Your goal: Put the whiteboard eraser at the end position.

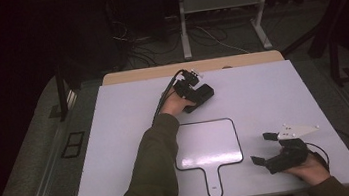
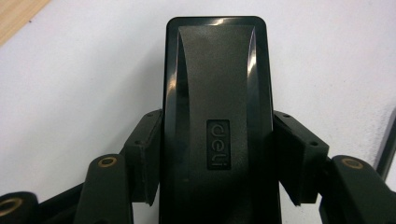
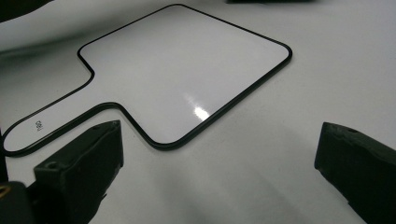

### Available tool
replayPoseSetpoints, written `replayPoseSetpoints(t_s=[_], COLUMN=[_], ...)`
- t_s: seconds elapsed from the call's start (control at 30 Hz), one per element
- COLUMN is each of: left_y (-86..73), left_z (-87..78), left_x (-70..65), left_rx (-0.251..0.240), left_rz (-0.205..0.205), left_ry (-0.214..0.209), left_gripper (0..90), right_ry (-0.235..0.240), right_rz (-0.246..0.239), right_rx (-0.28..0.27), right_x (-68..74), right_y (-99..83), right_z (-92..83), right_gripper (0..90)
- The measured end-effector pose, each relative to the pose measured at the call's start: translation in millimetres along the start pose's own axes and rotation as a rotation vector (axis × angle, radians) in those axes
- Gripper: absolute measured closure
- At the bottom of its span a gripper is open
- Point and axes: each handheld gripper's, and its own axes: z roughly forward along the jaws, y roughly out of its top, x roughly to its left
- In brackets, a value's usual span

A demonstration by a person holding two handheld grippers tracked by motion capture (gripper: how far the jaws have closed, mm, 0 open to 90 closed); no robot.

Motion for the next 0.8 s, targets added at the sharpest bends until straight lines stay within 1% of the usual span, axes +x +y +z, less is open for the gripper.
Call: replayPoseSetpoints(t_s=[0.03, 0.1, 0.13, 0.17, 0.3, 0.33, 0.4, 0.47, 0.5, 0.53, 0.57, 0.63, 0.7, 0.77, 0.8], left_y=[0.3, -0.5, -1.2, -1.8, -3.0, -3.5, -4.1, -4.6, -4.3, -4.8, -4.8, -4.2, -4.0, -4.2, -4.2], left_z=[0.8, 3.7, 5.4, 6.2, 5.1, 4.8, 3.6, 2.9, 1.8, 2.0, 1.6, -0.7, -2.2, -3.6, -4.2], left_x=[-0.3, -0.2, -0.7, -0.5, 2.3, 2.9, 4.3, 4.7, 5.5, 4.4, 3.9, 4.2, 4.8, 4.4, 4.6], left_rx=[0.014, 0.021, 0.020, 0.023, 0.011, -0.003, -0.010, -0.019, -0.014, -0.036, -0.047, -0.045, -0.055, -0.060, -0.062], left_rz=[0.000, 0.003, -0.003, 0.001, -0.013, -0.028, -0.044, -0.046, -0.037, -0.048, -0.054, -0.047, -0.038, -0.049, -0.047], left_ry=[0.000, 0.014, 0.017, 0.017, -0.005, -0.016, -0.028, -0.027, -0.027, -0.025, -0.023, -0.025, -0.021, -0.022, -0.022], left_gripper=[39.0, 39.0, 39.0, 39.0, 38.4, 37.3, 35.2, 33.1, 32.2, 32.0, 31.6, 30.3, 29.6, 29.7, 29.7], right_ry=[-0.001, -0.001, -0.001, -0.002, -0.003, -0.003, -0.003, -0.004, -0.004, -0.005, -0.005, -0.005, -0.005, -0.005, -0.005], right_rz=[-0.001, 0.000, -0.002, -0.002, -0.002, -0.002, -0.006, -0.008, -0.008, -0.008, -0.008, -0.008, -0.009, -0.010, -0.008], right_rx=[-0.001, -0.001, 0.000, 0.000, 0.000, 0.000, 0.001, 0.002, 0.003, 0.005, 0.005, 0.006, 0.006, 0.004, 0.002], right_x=[0.1, 0.5, 0.5, 0.5, 0.4, 0.5, 0.4, 0.8, 0.9, 1.0, 1.2, 1.2, 1.1, 0.8, 0.8], right_y=[0.1, 0.1, 0.0, -0.1, -0.1, -0.1, 0.0, 0.1, 0.2, 0.1, 0.1, 0.1, -0.1, -0.1, 0.0], right_z=[0.0, -0.1, -0.2, -0.4, -0.7, -0.6, 0.0, 0.2, 0.3, 0.4, 0.5, 0.5, 0.5, 0.4, 0.3], right_gripper=[0.3, 0.3, 0.3, 0.3, 0.3, 0.3, 0.3, 0.3, 0.3, 0.3, 0.3, 0.3, 0.3, 0.3, 0.3])
